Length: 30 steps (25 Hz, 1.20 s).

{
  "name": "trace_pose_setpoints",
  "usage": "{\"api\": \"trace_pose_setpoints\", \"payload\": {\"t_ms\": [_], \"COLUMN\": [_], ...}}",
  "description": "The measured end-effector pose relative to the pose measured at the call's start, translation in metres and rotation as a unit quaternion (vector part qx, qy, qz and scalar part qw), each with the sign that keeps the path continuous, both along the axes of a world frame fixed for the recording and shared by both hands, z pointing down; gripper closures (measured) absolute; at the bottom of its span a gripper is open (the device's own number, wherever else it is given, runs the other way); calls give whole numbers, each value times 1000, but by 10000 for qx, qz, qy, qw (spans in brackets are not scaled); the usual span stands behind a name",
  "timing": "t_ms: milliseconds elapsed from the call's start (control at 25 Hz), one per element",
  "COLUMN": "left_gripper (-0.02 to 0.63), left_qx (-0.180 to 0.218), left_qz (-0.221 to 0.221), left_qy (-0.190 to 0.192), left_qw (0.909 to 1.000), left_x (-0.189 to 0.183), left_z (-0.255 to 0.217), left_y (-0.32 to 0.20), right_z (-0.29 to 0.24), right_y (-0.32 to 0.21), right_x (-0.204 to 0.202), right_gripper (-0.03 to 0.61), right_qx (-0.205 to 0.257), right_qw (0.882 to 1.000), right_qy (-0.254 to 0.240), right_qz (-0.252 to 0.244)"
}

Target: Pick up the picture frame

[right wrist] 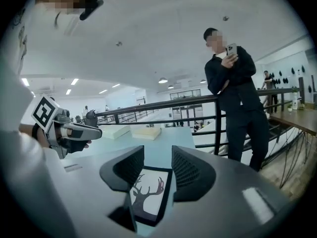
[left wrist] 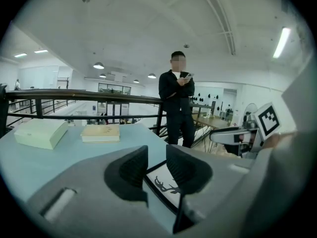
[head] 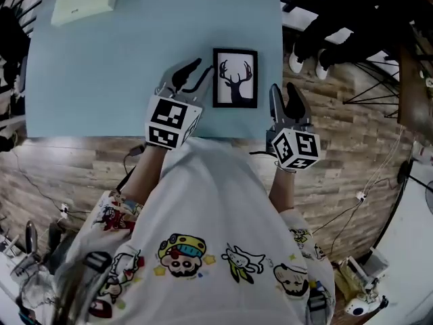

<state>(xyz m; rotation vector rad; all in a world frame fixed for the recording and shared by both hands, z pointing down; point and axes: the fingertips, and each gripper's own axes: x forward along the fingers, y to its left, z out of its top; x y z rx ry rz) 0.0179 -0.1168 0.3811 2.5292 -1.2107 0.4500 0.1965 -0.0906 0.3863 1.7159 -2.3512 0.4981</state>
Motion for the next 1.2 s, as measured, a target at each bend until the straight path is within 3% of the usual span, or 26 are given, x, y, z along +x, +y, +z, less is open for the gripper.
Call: {"api": "trace_pose_setpoints", "payload": {"t_ms": [240,400,1200], "left_gripper": [497,492,486], "left_qx": [-101,-203,-546], "left_qz": [-671,-877,-957], "left_qy": [-75,-58,-64], "left_qw": [9977,9959,9939], "left_x": [-14,-13,-6], "left_z": [5,11,30], "left_y": [-6,-7,4], "right_z": [7,9,17], "right_y": [-34,-43,-30], "right_x": [-15,-16,-27], "right_gripper": [403,403,403], "right_qx": [-82,-149,-326], "right_qw": [9973,9957,9931], "right_qy": [-50,-71,-173], "right_qz": [-728,-914,-1109]}}
